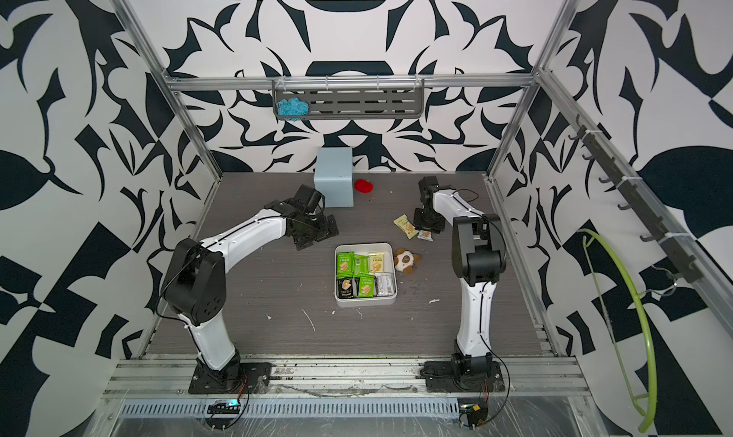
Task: Take the cookies out of the storage box
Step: Place the cookie at the center of the board, then pick up the cookie from the storage box.
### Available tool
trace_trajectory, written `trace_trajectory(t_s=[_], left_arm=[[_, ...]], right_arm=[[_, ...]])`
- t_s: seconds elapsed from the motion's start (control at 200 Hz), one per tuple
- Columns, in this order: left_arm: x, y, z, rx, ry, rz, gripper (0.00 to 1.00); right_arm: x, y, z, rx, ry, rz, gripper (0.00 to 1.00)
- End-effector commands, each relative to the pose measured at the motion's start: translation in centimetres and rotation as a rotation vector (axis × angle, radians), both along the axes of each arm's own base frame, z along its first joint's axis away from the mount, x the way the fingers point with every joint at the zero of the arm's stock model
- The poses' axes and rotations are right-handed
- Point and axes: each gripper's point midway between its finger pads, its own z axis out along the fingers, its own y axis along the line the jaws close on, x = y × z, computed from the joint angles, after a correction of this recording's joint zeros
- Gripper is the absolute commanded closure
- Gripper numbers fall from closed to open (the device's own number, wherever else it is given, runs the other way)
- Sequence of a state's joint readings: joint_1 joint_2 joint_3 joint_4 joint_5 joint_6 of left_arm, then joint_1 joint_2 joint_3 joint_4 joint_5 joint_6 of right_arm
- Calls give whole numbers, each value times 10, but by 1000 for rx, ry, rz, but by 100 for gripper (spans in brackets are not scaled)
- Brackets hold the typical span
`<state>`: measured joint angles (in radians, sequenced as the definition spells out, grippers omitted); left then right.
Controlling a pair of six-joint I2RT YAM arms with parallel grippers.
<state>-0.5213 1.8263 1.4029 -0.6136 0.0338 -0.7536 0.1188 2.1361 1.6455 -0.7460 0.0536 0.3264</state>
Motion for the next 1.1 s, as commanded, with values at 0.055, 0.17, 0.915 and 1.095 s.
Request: trace_trajectory(t_s=[0.055,0.17,0.915,1.095], left_arm=[[-10,7,-5,20,34,-4,1],[-16,11,-4,19,33,5,1],[-77,16,-3,-11,21,-3,1],[-90,20,-5,-10,23,-9,1]], right_arm=[[3,-10,8,-51,5,17,51],[5,-11,15,-61,-10,16,45],[-123,106,91,153,-101,116,38],[-145,142,92,194,-115,144,38]])
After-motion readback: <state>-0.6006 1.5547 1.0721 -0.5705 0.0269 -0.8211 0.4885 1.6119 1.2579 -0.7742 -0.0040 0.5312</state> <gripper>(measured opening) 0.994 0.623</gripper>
